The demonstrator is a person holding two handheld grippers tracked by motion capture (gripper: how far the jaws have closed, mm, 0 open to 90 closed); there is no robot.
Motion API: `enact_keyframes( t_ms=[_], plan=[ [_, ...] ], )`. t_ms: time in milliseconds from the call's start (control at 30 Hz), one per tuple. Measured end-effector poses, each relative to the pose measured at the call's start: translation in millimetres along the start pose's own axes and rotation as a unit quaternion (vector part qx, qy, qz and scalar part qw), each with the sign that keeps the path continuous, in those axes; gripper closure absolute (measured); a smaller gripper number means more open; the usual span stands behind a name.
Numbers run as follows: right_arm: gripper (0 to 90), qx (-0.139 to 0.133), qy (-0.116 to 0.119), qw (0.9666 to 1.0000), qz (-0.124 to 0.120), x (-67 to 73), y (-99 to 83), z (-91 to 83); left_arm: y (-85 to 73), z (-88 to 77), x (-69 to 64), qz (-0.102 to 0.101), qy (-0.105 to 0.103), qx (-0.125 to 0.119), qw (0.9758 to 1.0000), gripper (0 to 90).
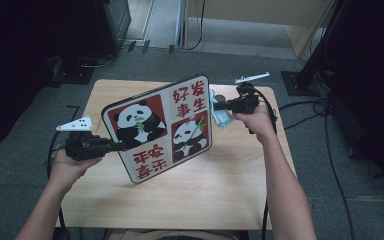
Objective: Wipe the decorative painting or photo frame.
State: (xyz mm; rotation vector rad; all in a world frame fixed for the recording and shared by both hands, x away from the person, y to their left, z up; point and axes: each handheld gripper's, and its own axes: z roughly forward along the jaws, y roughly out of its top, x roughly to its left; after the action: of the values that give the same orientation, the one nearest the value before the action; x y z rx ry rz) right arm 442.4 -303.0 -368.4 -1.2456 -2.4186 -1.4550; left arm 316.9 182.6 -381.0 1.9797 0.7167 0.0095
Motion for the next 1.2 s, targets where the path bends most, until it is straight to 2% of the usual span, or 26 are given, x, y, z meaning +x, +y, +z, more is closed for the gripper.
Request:
enact_keyframes(
  t_ms=[267,367,633,700,767,1000,1200],
  plan=[
    [82.7,0.006,0.011,0.9999,0.010,-7.8,-16.0,5.2,0.1,0.2,-0.2,0.000,0.000,0.000,1.0000,78.8],
    [82.7,0.014,0.014,0.9995,0.024,-12.7,-27.1,10.9,0.0,0.3,-0.2,-0.001,0.000,-0.001,1.0000,78.8],
    [82.7,0.015,0.016,0.9991,0.035,-19.9,-46.1,18.2,-0.4,0.4,0.2,-0.002,-0.001,-0.002,1.0000,78.8],
    [82.8,0.018,0.020,0.9985,0.048,-22.9,-54.1,21.3,-0.3,0.3,0.1,-0.001,0.000,-0.002,1.0000,78.8],
    [82.7,0.018,0.022,0.9984,0.048,-24.7,-59.0,23.1,-0.2,0.4,-0.4,0.000,0.000,-0.001,1.0000,78.8],
    [82.7,0.032,0.015,0.9979,0.055,-28.3,-71.7,28.4,-0.4,0.4,-0.8,-0.001,0.001,-0.001,1.0000,78.8],
    [82.7,0.043,0.008,0.9965,0.071,-32.3,-88.6,35.5,-0.5,0.3,-0.5,0.001,0.001,-0.001,1.0000,78.8]
  ],
)
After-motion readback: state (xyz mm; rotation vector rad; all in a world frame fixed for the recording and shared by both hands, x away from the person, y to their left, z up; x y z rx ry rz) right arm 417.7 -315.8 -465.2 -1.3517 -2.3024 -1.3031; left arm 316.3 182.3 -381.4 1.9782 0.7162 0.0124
